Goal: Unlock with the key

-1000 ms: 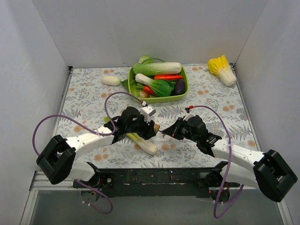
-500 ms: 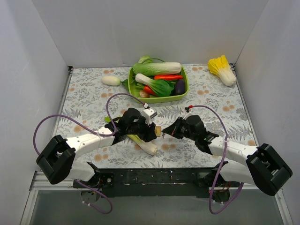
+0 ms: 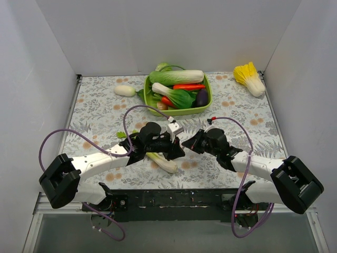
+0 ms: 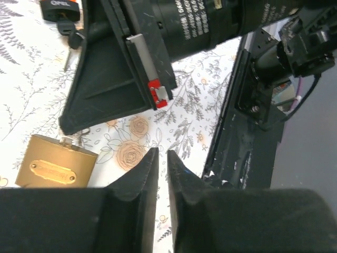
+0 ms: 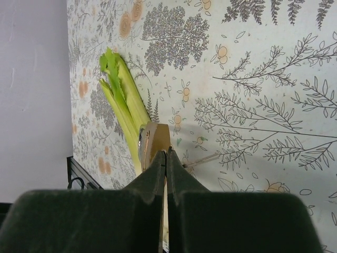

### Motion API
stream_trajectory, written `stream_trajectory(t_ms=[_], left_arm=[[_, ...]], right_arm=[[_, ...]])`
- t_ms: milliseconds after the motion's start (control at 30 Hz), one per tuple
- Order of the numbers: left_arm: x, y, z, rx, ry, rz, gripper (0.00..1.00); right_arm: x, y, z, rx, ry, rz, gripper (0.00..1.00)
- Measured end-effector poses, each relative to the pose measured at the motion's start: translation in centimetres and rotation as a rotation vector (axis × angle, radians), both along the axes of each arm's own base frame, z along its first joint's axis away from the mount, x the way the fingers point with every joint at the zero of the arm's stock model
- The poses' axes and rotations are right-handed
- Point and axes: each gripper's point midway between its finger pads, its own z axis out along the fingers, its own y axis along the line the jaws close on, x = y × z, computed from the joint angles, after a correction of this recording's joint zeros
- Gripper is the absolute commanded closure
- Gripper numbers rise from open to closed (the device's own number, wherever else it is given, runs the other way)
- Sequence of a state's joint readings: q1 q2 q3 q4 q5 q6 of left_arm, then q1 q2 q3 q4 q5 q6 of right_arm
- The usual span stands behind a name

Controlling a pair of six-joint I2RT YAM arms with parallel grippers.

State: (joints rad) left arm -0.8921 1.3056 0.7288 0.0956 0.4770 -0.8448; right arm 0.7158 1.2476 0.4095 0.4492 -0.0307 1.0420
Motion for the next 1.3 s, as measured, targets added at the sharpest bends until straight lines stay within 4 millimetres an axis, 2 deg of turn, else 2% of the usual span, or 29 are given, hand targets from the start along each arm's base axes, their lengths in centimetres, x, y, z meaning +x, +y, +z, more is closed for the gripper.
stream_trajectory(t_ms=[33, 133, 267, 400, 533, 733, 1133, 1233, 1300], left_arm=[[0.3, 0.0, 0.0, 0.005, -0.004, 0.014, 0.51], [1.6, 0.4, -0.1, 0.029, -0.015, 0.096, 0.31], [3.4, 1.1, -0.2, 0.064, 0.022, 0.242, 0.18], [4.6, 2.0, -0.8, 0.085, 0.105, 0.396, 0.16], [5.0, 2.7, -1.4, 0.092, 0.186, 0.498, 0.16], [5.1, 2.7, -2.1, 0.099, 0.233, 0.538, 0.16], [5.5, 3.4, -6.5, 0.215, 0.288, 0.605, 0.18], [5.5, 3.4, -6.9, 0.222, 0.295, 0.607, 0.22], [5.5, 3.3, -7.0, 0.223, 0.295, 0.608, 0.32]], right_arm=[[0.0, 0.0, 0.0, 0.000, -0.001, -0.001, 0.99], [-0.2, -0.2, 0.2, 0.004, -0.007, -0.002, 0.99], [-0.8, -0.7, 0.0, 0.004, -0.010, -0.001, 0.99], [-1.2, -0.9, -0.2, 0.002, -0.009, 0.001, 0.99], [-1.5, -0.8, -0.1, 0.001, -0.011, 0.007, 0.99], [-1.7, -0.8, -0.2, -0.008, -0.011, 0.013, 0.99], [-1.7, -0.8, -0.3, -0.019, -0.019, 0.005, 0.99], [-1.7, -0.8, -0.3, -0.020, -0.021, 0.004, 0.99], [-1.7, -0.8, -0.3, -0.021, -0.022, 0.004, 0.99]])
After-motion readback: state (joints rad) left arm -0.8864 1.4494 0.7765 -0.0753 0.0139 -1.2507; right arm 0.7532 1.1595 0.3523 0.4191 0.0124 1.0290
